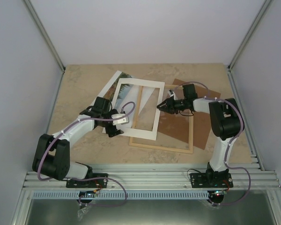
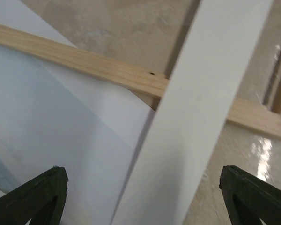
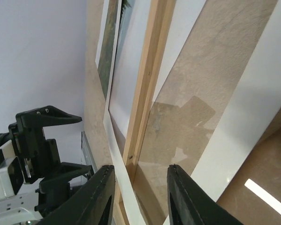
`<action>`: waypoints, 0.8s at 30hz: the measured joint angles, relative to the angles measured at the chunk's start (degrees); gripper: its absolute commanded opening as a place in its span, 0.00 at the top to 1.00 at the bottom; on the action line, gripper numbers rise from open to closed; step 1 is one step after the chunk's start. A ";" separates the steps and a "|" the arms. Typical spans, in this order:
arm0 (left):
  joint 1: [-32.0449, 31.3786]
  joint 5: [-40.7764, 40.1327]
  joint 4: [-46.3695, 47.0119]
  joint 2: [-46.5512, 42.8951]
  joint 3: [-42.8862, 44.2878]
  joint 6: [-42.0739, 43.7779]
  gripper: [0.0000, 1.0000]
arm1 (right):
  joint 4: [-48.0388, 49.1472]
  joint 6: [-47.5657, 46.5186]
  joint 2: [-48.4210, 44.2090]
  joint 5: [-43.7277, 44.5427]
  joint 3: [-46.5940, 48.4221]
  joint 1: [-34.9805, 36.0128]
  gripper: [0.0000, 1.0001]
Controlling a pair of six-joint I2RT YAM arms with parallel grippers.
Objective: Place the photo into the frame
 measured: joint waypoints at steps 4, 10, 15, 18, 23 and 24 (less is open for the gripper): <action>0.17 0.44 -4.48 0.26 0.33 5.53 0.09 | -2.58 -2.43 -2.64 0.90 -0.02 0.00 0.59; -1.09 0.33 -8.52 6.82 4.00 11.21 0.10 | -5.51 -5.75 -6.78 2.16 -0.74 -0.15 0.44; -2.64 0.11 -9.73 12.92 9.18 14.25 0.13 | -6.95 -6.86 -7.56 2.97 -2.23 -1.01 0.39; -3.65 -0.33 -9.92 14.88 10.62 15.78 0.15 | -7.74 -6.99 -7.89 3.45 -3.08 -1.49 0.37; -5.40 -0.76 -10.60 16.68 10.78 17.18 0.16 | -8.46 -7.23 -8.63 4.13 -3.39 -2.03 0.30; -5.66 -0.87 -10.62 16.92 10.75 17.25 0.17 | -8.48 -7.32 -8.72 4.28 -3.41 -2.19 0.30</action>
